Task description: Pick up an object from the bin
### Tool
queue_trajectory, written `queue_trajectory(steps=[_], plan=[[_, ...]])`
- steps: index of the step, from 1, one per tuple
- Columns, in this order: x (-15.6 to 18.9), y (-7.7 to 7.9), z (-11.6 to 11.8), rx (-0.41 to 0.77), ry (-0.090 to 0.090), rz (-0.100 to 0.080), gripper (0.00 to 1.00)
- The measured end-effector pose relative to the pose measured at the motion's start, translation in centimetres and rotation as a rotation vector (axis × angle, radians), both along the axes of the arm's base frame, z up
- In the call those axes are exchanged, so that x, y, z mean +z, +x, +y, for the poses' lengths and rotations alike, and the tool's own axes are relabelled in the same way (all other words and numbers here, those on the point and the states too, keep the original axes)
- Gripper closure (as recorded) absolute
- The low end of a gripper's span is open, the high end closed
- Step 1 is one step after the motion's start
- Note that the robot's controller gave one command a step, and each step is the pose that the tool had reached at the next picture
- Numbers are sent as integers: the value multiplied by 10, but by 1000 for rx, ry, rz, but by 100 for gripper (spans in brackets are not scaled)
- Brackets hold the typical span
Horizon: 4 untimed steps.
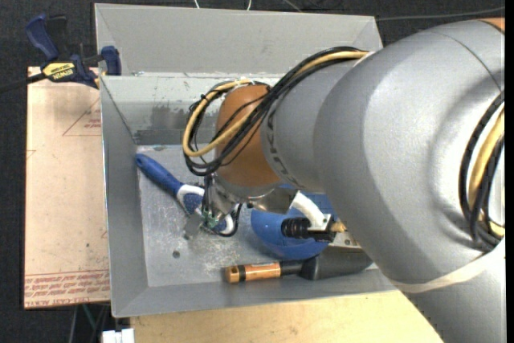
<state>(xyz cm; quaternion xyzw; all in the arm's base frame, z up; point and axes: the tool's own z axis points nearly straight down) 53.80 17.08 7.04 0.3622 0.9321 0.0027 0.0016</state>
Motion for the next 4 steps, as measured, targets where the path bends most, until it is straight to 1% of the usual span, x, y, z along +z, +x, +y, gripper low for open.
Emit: queue_trajectory(steps=[1,2,3,4], plan=[[0,0,0,0,0,0,100],[6,-1,-1,0,-1,5,100],[23,-2,-1,2,-2,7,100],[56,-4,-2,3,-5,15,100]])
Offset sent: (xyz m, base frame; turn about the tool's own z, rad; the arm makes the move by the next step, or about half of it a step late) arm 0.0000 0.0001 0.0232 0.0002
